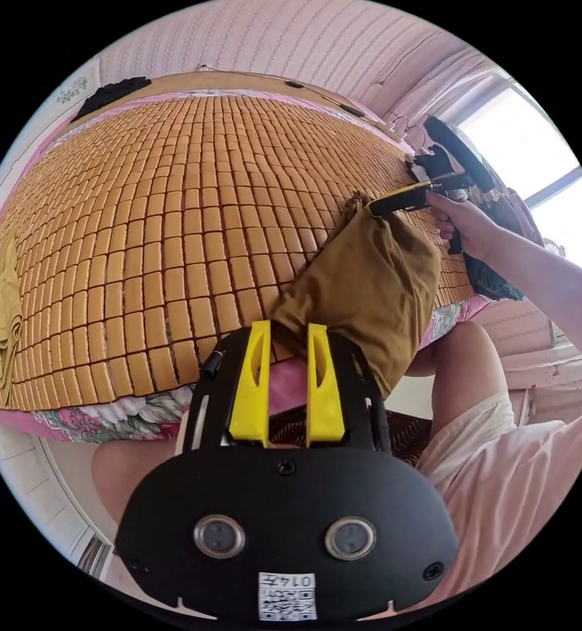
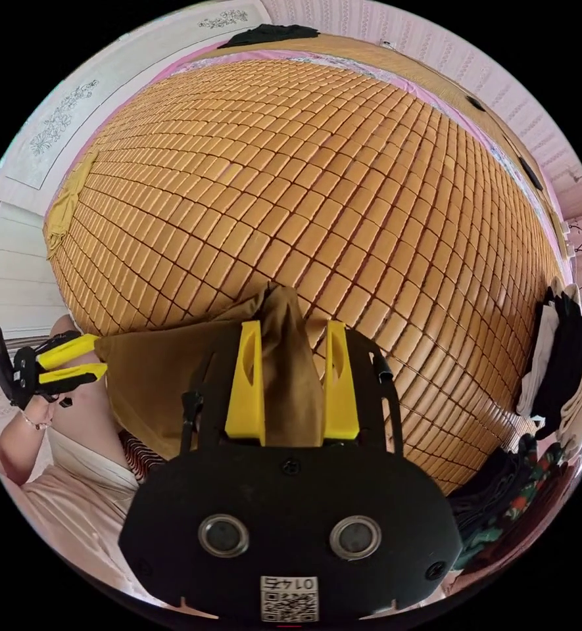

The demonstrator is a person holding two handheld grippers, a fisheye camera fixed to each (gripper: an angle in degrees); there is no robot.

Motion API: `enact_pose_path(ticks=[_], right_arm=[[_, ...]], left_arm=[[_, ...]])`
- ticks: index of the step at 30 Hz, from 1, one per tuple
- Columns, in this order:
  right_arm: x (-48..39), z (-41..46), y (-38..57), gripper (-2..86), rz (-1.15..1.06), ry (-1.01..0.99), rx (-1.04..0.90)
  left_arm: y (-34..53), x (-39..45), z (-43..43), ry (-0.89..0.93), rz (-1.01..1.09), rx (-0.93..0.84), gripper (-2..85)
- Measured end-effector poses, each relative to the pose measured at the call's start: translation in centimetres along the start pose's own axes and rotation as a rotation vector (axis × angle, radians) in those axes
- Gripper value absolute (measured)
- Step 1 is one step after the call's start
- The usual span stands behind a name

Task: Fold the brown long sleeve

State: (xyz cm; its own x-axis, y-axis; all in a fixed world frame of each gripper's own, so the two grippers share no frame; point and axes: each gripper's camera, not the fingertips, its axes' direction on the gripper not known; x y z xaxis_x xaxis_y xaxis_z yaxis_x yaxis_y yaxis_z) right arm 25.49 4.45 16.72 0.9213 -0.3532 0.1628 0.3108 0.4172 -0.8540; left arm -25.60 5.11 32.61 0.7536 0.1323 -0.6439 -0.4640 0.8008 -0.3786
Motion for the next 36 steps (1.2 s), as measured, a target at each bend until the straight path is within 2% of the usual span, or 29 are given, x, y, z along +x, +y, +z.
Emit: enact_pose_path(ticks=[2,5,12,20,28,34,36], right_arm=[[-0.7,-0.5,0.8,1.5,-0.038,-0.035,0.002],[-1.0,-2.1,3.2,0.3,-0.036,-0.065,0.050],[0.6,-11.4,15.2,-0.1,0.074,-0.207,0.451],[2.0,-19.0,29.2,0.1,0.200,-0.273,0.777],[6.2,-28.6,34.3,0.1,0.188,-0.064,0.975],[14.8,-37.3,36.0,0.2,0.281,0.100,1.024],[18.2,-41.0,35.9,0.2,0.305,0.209,1.015]], left_arm=[[0.1,0.6,0.2,0.024,-0.002,0.004,2.2],[0.9,2.0,-0.5,0.012,0.015,0.036,0.4],[5.1,9.0,-6.9,0.017,0.240,0.220,-0.7],[7.0,18.3,-15.5,-0.024,0.447,0.420,-0.9],[-1.2,29.3,-21.4,-0.041,0.709,0.610,-0.9],[-11.2,39.5,-22.2,-0.012,0.923,0.710,-0.9],[-14.3,42.5,-22.5,0.024,0.973,0.750,-0.9]])
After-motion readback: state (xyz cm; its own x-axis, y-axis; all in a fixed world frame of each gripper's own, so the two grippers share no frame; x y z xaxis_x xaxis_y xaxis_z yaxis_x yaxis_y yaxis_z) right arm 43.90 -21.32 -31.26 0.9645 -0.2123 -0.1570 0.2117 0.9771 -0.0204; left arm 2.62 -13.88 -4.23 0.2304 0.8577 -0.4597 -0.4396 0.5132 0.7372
